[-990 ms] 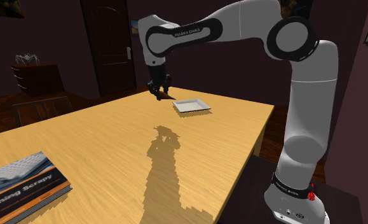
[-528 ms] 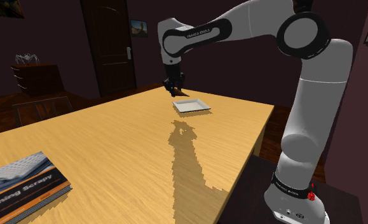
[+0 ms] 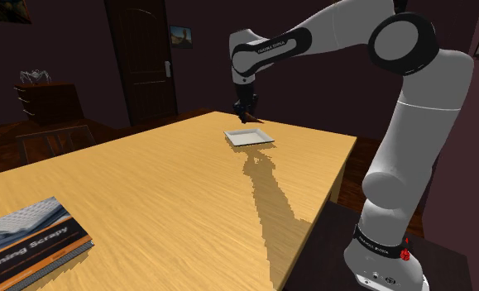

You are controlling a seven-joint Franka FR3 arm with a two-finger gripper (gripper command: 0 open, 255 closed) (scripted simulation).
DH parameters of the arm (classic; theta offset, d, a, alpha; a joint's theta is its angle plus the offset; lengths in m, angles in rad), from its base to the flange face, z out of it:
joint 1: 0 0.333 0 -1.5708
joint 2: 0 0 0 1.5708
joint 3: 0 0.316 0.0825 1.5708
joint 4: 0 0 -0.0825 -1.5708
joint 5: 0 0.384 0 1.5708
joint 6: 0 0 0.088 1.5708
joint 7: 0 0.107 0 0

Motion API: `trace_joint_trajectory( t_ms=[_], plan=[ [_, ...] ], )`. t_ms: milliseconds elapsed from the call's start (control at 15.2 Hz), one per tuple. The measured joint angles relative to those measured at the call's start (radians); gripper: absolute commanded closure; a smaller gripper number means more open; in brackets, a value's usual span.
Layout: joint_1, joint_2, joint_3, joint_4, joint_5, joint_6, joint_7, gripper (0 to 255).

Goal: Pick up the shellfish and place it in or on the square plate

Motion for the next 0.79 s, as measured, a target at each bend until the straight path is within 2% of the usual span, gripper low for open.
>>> trace_joint_trajectory(
  t_ms=[792],
  plan=[
    [-0.005,0.017,-0.005,-0.132,-0.015,0.147,0.023,255]
  ],
)
